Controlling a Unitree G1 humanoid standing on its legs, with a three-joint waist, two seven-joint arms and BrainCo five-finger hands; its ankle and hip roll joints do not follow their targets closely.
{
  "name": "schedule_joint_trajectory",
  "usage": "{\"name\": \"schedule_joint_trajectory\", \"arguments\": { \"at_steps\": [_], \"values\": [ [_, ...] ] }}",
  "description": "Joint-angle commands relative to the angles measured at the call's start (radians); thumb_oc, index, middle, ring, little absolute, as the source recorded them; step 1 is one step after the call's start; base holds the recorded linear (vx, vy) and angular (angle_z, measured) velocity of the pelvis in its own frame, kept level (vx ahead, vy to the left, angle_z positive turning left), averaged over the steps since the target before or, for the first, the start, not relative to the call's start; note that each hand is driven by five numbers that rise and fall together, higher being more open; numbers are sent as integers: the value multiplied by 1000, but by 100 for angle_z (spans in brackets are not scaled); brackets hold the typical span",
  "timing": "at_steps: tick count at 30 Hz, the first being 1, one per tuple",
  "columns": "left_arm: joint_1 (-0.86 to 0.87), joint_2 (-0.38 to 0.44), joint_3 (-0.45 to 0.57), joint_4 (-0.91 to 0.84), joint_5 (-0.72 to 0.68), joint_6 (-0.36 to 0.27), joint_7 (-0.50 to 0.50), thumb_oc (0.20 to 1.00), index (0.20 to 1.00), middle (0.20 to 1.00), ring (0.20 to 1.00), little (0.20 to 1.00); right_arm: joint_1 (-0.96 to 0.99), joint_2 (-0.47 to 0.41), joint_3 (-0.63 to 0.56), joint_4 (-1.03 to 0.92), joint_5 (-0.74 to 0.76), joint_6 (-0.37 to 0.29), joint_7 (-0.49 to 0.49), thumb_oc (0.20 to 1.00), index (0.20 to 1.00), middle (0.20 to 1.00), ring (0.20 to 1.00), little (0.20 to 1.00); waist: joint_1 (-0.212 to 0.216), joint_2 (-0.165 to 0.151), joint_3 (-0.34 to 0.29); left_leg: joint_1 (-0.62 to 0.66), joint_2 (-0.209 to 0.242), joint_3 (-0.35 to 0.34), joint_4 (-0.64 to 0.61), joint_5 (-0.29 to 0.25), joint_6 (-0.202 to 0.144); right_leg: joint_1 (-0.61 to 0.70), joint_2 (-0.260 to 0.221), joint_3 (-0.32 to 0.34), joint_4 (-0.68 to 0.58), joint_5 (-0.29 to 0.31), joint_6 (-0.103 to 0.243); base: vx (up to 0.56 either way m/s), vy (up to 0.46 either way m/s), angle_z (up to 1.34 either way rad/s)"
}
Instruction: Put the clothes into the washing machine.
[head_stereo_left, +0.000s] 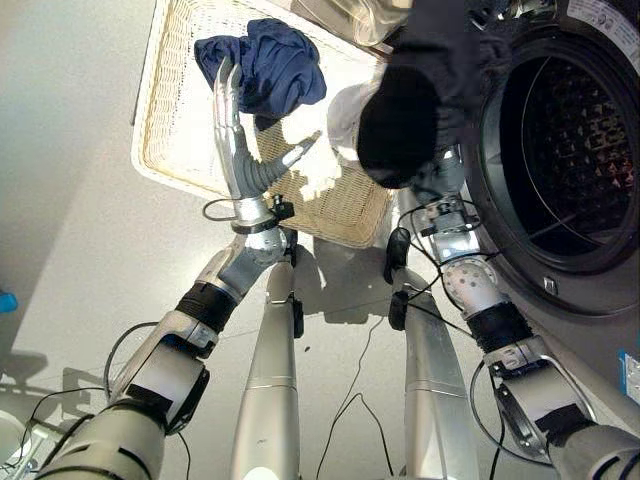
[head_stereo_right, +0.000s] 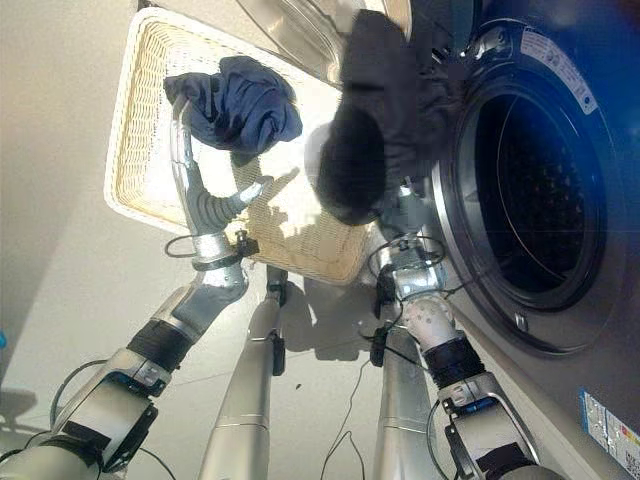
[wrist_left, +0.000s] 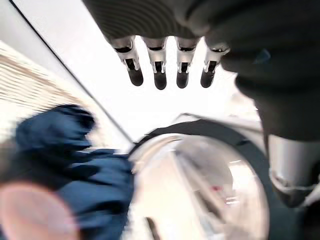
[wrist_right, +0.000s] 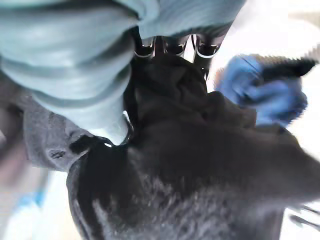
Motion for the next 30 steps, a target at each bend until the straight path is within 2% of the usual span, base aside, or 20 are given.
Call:
{"name": "schedule_joint_trajectory", "arguments": {
  "at_steps": [1, 7, 9, 12, 15, 18, 21, 22, 23, 24, 25, 26, 27, 28, 30],
  "values": [
    [-41, 25, 45, 25, -51, -21, 9, 1000, 1000, 1000, 1000, 1000, -10, -29, -27, -23, 64, -21, 60, 200, 200, 200, 200, 200, -11, -10, -19, -26, -43, 16, 101, -58, 52, 30, 14, -66, -157, 202, 70, -4, 25, -4],
    [-95, 53, 21, 173, -136, -30, -13, 1000, 1000, 1000, 1000, 1000, -70, -96, -20, 233, 139, 32, 83, 200, 200, 200, 200, 200, -18, -8, -19, -29, -32, 26, 94, -54, 45, 26, 21, -62, -165, 203, 65, 0, 32, -9],
    [-102, 55, 21, 189, -145, -34, -16, 1000, 1000, 1000, 1000, 1000, -79, -100, -18, 261, 145, 37, 78, 200, 200, 200, 200, 200, -19, -7, -19, -29, -31, 27, 93, -54, 44, 24, 22, -61, -165, 202, 64, 2, 19, -7],
    [-130, 61, 20, 245, -164, -47, -21, 1000, 1000, 1000, 1000, 1000, -121, -112, -36, 387, 135, 66, 30, 200, 200, 200, 200, 200, -20, -3, -19, -40, -28, 29, 86, -44, 42, 12, 28, -58, -167, 206, 59, -9, 37, -5],
    [-140, 65, 14, 286, -177, -65, -31, 1000, 1000, 1000, 1000, 1000, -155, -133, -65, 491, 164, 42, -50, 200, 200, 200, 200, 200, -16, 4, -19, -26, -24, 33, 86, -54, 41, 25, 32, -56, -168, 194, 58, 8, 27, -6],
    [-146, 83, 10, 330, -181, -86, -44, 1000, 1000, 1000, 1000, 1000, -221, -213, -146, 595, 212, -66, -192, 200, 200, 200, 200, 200, -15, 8, -19, -18, -19, 34, 90, -64, 39, 36, 34, -52, -173, 192, 60, 0, 20, -5],
    [-128, 106, -5, 323, -158, -80, -32, 1000, 1000, 1000, 1000, 1000, -244, -290, -196, 608, 240, -222, -277, 200, 200, 200, 200, 200, -12, 5, -19, -22, -12, 28, 96, -73, 39, 40, 35, -54, -173, 194, 63, -16, -13, -5],
    [-128, 111, -7, 318, -154, -77, -29, 1000, 1000, 1000, 1000, 1000, -248, -299, -202, 598, 243, -244, -290, 200, 200, 200, 200, 200, -13, 4, -19, -32, -12, 27, 95, -65, 39, 32, 34, -55, -176, 203, 62, -16, -54, -3],
    [-100, 144, -33, 281, -123, -39, -19, 1000, 1000, 1000, 1000, 1000, -249, -347, -217, 524, 202, -409, -401, 200, 200, 200, 200, 200, -11, -9, -19, -28, -9, 19, 101, -80, 37, 42, 38, -61, -173, 196, 66, -29, -53, -2],
    [-99, 151, -38, 275, -121, -28, -20, 1000, 1000, 1000, 1000, 1000, -255, -356, -220, 510, 188, -427, -425, 200, 200, 200, 200, 200, -12, -12, -19, -29, -6, 19, 102, -81, 37, 43, 38, -63, -173, 198, 67, -27, -73, -7],
    [-104, 176, -52, 270, -118, -4, -28, 1000, 1000, 1000, 1000, 1000, -275, -388, -223, 479, 125, -468, -493, 200, 200, 200, 200, 200, -17, -22, -19, -34, -2, 16, 105, -83, 36, 41, 41, -67, -175, 203, 69, -20, -36, -8],
    [-108, 185, -56, 273, -119, 4, -35, 1000, 1000, 1000, 1000, 1000, -282, -401, -218, 467, 111, -473, -521, 200, 200, 200, 200, 200, -18, -27, -19, -33, -2, 15, 107, -86, 36, 43, 43, -67, -177, 203, 69, -31, -35, -11],
    [-130, 216, -74, 295, -120, 32, -54, 1000, 1000, 1000, 1000, 1000, -302, -445, -210, 449, 41, -463, -585, 884, 884, 884, 884, 884, -28, -42, -19, -32, 4, 16, 107, -86, 37, 47, 47, -69, -183, 208, 71, -18, -9, -7],
    [-137, 223, -78, 302, -119, 40, -62, 1000, 1000, 1000, 1000, 1000, -304, -455, -208, 447, 29, -447, -587, 1000, 1000, 1000, 1000, 1000, -30, -45, -19, -30, 5, 16, 106, -87, 37, 49, 48, -69, -185, 209, 71, -22, -5, -8],
    [-155, 234, -82, 318, -111, 56, -78, 1000, 1000, 1000, 1000, 1000, -313, -472, -203, 454, 13, -427, -587, 1000, 1000, 1000, 1000, 1000, -32, -51, -19, -30, 4, 15, 106, -86, 38, 50, 48, -70, -188, 211, 72, -6, 1, -4]
  ]
}}
